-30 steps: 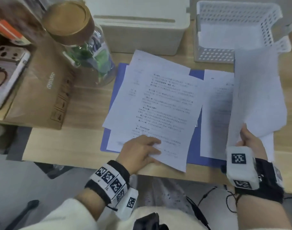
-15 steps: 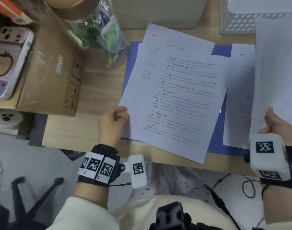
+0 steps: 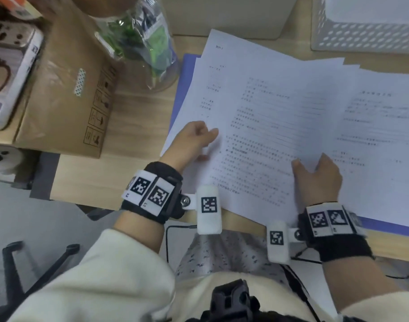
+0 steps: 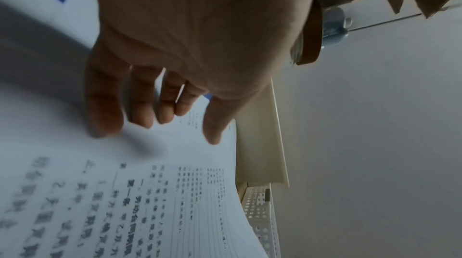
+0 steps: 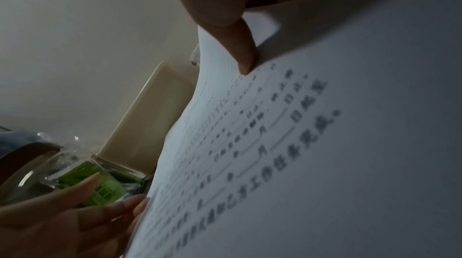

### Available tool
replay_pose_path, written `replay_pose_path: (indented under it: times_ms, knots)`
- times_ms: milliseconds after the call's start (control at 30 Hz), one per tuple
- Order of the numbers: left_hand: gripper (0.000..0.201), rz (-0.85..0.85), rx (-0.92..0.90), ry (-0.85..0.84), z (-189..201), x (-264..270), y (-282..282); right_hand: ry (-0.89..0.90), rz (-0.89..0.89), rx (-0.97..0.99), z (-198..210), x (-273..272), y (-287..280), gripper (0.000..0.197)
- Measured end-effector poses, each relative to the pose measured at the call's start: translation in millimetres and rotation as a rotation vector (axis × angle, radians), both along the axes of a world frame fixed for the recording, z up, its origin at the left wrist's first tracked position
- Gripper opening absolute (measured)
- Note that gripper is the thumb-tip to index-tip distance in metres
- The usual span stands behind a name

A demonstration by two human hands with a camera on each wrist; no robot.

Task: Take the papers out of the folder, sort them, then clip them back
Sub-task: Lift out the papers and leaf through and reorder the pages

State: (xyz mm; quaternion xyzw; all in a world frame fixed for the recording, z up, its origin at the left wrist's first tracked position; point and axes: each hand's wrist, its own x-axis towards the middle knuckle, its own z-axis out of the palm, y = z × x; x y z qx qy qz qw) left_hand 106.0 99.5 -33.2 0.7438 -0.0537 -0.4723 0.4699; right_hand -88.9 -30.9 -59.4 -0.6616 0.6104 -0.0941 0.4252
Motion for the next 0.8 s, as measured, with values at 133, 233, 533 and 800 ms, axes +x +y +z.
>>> replay_pose_path:
  times_ms: [133,233,533,800]
  knots:
    - [0.037,-0.073,0.081,-0.032,0,0,-14,0.032,0.026,-0.035,4,4,2,0.031]
    - [0.008,-0.115,0.089,-0.067,4,-4,-23,0.027,0.047,-0.042,2,4,2,0.030]
    - [0.051,-0.276,0.466,-0.495,-10,-9,-38,-0.134,-0.100,0.082,-1,6,10,0.022]
    - [0.037,-0.176,0.220,-0.373,-9,7,-23,-0.435,-0.209,0.435,6,8,-3,0.049]
